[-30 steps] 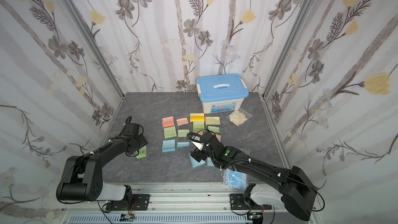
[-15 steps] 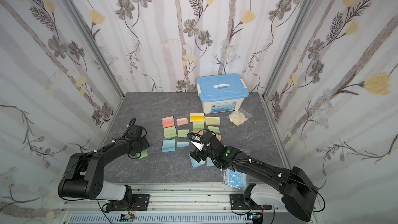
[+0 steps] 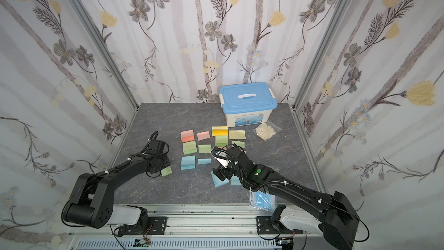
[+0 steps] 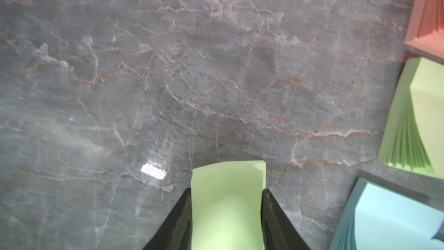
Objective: Tear off pages from different memo pads
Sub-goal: Move the memo pad to the center of the board.
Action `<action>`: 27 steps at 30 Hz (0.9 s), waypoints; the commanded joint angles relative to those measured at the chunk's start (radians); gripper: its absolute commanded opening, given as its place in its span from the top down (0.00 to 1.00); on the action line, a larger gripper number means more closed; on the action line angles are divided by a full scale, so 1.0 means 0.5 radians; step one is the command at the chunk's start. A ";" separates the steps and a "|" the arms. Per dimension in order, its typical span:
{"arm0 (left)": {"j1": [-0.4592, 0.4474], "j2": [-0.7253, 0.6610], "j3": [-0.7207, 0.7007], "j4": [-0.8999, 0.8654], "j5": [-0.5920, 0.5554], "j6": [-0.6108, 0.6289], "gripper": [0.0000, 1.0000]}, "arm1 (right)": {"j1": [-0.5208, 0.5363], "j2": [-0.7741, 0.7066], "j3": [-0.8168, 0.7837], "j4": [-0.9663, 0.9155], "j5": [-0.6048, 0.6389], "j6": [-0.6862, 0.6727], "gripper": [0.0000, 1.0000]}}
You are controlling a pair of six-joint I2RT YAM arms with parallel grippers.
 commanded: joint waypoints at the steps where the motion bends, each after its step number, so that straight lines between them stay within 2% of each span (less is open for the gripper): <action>1: -0.055 -0.095 -0.090 -0.222 0.113 -0.081 0.55 | 0.002 -0.032 -0.004 0.002 0.035 0.004 0.00; 5: -0.255 -0.266 -0.242 -0.207 0.152 -0.222 0.55 | 0.002 -0.064 -0.016 -0.009 0.048 -0.002 0.00; 9: -0.595 -0.390 -0.306 -0.145 0.145 -0.438 0.55 | -0.001 -0.073 -0.025 -0.009 0.076 -0.005 0.00; 14: -0.903 -0.292 -0.189 -0.038 0.101 -0.561 0.54 | -0.001 -0.038 -0.022 -0.007 0.130 0.003 0.00; 19: -1.064 -0.029 0.004 0.040 0.085 -0.533 0.50 | -0.007 -0.055 -0.028 0.003 0.135 0.058 0.00; 24: -1.153 0.109 0.136 0.006 0.047 -0.389 0.37 | -0.010 -0.137 -0.078 0.003 0.156 0.188 0.00; 27: -1.156 0.021 0.163 -0.121 -0.055 -0.322 0.26 | -0.011 -0.177 -0.111 -0.007 0.168 0.278 0.00</action>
